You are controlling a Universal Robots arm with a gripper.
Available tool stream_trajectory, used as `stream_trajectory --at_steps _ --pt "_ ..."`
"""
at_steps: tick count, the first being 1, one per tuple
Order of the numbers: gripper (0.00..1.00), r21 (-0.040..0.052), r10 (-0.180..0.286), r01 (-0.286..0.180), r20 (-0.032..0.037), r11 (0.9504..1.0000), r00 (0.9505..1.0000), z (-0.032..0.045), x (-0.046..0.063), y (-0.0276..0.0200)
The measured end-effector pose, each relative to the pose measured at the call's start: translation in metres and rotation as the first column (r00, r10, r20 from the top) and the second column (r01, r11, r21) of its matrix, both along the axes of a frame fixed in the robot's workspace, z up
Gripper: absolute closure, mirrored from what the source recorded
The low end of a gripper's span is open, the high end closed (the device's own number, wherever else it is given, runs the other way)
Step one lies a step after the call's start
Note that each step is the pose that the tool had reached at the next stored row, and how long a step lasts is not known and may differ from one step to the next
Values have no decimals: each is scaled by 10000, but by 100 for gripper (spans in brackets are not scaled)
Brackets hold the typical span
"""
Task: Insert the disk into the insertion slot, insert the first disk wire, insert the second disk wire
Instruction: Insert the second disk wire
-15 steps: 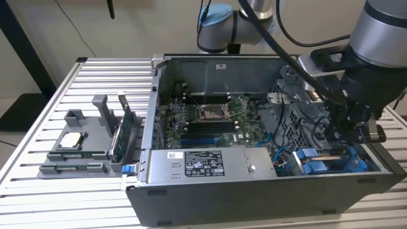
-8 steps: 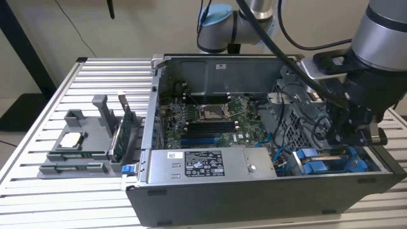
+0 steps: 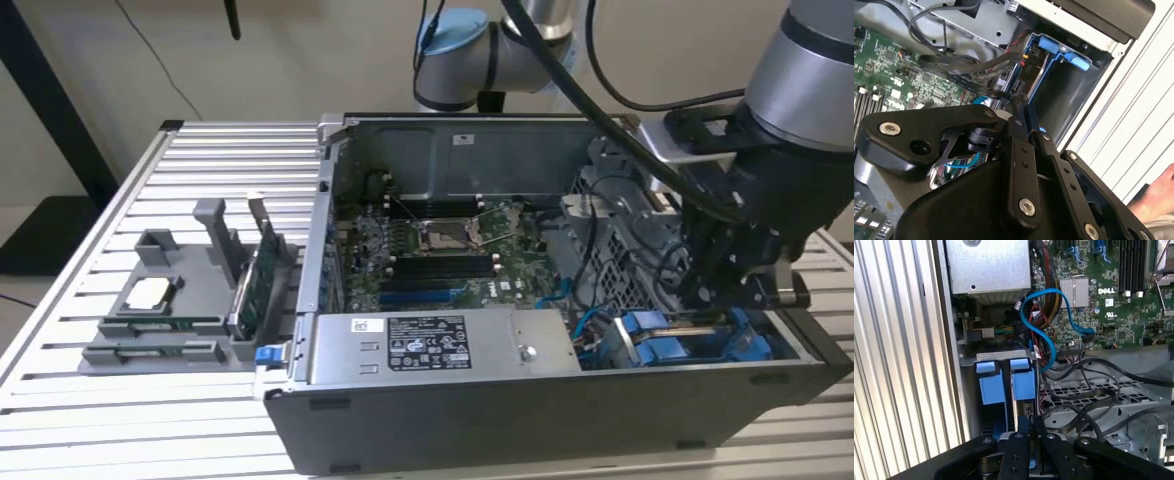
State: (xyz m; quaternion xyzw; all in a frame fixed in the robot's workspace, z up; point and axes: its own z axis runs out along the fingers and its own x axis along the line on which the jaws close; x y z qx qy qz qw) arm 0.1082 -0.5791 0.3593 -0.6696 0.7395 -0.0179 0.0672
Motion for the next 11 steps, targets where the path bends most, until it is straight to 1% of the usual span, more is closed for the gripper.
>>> stream_trajectory --at_steps 1,6,11 --pt "84 -2 0 0 -24 10000 10000 -5 -1 1" --pt "84 -2 -1 1 -28 10000 10000 -6 0 1" --pt "84 -2 -1 1 -50 10000 10000 -16 0 1"
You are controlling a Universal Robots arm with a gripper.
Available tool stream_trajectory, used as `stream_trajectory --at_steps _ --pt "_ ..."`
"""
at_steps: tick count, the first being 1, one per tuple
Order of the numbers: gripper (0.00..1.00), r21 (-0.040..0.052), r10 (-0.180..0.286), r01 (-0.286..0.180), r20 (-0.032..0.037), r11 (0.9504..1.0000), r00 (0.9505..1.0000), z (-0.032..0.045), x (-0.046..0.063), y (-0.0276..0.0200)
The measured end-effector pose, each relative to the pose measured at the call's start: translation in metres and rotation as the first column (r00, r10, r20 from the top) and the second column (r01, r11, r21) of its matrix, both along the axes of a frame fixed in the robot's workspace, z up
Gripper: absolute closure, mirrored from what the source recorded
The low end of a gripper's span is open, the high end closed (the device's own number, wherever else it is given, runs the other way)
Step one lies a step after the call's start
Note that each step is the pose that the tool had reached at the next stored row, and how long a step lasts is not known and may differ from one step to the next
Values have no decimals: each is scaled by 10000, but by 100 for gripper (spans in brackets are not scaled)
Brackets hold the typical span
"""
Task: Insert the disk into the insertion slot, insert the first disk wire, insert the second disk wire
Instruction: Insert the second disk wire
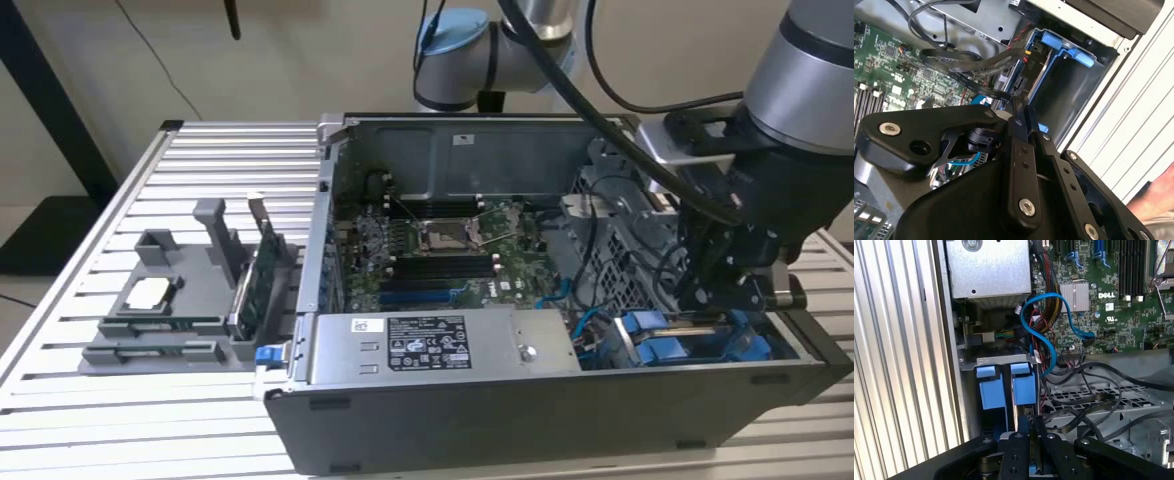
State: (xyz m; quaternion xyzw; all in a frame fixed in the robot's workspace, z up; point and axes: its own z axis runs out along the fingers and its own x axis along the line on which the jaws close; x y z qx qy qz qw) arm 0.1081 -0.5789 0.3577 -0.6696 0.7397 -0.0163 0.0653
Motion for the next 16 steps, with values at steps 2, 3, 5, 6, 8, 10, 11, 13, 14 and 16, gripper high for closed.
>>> stream_trajectory --at_steps 2,3,5,6,8,10,11,13,14,16 --pt "84 -1 1 -1 -2 10000 10000 0 0 0" --pt "84 -1 0 0 -2 10000 10000 -2 0 0" --pt "84 2 2 -2 -12 10000 10000 -13 4 1" --pt "84 2 3 -3 -21 10000 10000 -20 9 1" --pt "84 2 1 -1 -52 10000 10000 -33 25 1" --pt "84 6 0 0 -95 10000 10000 -50 45 1" --pt "84 7 0 0 -117 10000 9999 -58 58 1" --pt "84 13 1 -1 -171 10000 9999 -85 93 2" --pt "84 15 1 0 -186 10000 9998 -92 97 2" --pt "84 22 -1 2 -207 10000 9998 -102 96 6"
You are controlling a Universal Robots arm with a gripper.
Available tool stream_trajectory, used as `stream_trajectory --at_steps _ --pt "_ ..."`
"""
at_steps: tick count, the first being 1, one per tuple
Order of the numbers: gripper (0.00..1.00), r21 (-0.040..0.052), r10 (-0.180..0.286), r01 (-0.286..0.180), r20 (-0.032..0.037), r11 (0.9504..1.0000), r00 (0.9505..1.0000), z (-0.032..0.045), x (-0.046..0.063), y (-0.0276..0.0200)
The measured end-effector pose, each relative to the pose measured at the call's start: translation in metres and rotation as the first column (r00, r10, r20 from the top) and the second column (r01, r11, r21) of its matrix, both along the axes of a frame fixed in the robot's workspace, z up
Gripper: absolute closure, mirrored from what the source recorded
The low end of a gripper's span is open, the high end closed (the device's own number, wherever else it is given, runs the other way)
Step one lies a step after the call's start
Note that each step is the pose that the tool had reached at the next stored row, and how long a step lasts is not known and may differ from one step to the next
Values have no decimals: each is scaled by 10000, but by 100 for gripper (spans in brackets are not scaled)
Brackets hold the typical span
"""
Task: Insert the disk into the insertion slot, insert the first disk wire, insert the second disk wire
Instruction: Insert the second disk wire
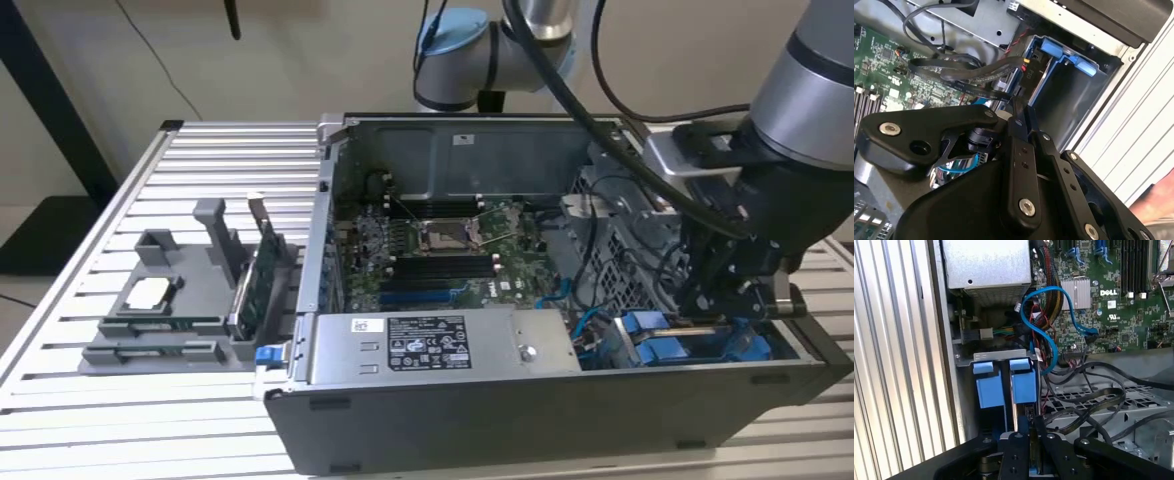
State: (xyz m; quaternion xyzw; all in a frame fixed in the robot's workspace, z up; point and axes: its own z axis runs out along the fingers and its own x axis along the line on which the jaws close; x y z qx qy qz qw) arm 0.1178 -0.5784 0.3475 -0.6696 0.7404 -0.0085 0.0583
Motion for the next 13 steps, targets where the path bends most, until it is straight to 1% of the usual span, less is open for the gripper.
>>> stream_trajectory --at_steps 3,8,13 --pt "84 37 3 -3 -20 10000 10000 -14 5 8" --pt "84 127 16 -15 -23 9999 10000 -22 22 35" --pt "84 136 34 -34 -23 9999 10000 -31 61 40"
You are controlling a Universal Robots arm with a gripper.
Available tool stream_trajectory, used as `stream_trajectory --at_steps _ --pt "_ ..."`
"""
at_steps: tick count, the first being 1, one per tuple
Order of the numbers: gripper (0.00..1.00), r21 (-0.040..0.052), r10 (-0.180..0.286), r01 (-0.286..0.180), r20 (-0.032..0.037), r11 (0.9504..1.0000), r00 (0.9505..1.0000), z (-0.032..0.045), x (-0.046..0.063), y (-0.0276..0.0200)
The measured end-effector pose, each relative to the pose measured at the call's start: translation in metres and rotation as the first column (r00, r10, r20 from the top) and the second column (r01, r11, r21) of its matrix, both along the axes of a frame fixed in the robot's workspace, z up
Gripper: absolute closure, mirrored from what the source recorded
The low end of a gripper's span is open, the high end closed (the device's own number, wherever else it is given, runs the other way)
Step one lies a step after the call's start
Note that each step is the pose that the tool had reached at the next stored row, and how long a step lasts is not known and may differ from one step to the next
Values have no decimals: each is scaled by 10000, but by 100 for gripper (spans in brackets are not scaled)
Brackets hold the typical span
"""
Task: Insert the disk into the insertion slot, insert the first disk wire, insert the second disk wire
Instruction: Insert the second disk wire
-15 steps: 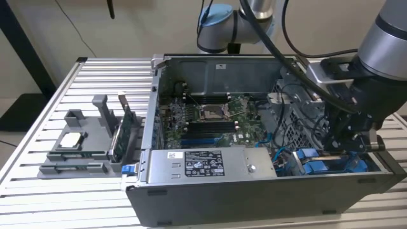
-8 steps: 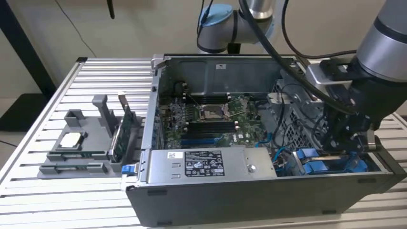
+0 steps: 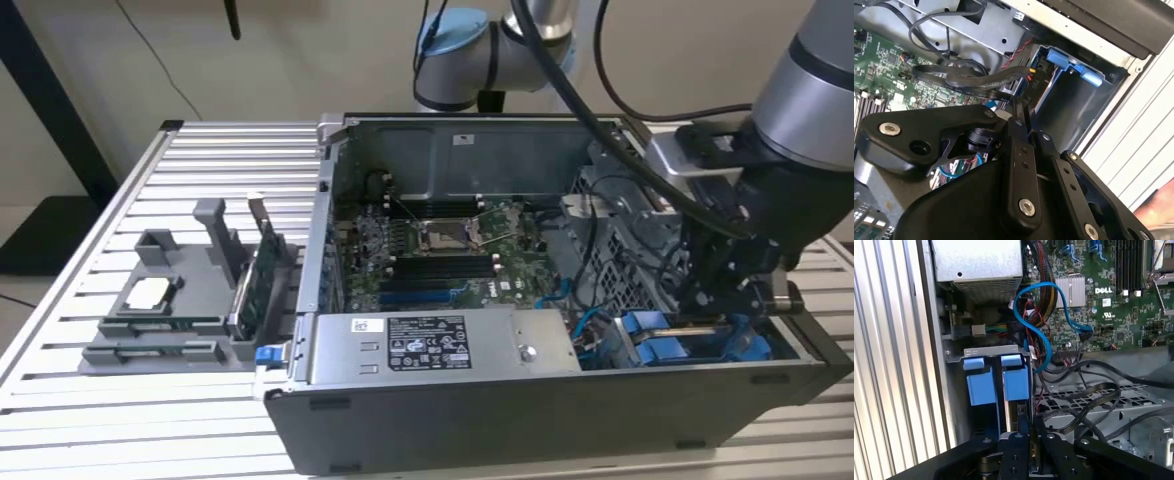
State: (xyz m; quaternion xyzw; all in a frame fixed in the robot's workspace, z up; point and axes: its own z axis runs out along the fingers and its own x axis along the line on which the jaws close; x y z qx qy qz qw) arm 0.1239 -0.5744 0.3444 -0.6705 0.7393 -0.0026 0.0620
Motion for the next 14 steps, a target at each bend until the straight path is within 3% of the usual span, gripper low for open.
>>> stream_trajectory --at_steps 14 --pt "84 0 1 -1 -44 10000 10000 -29 6 0"
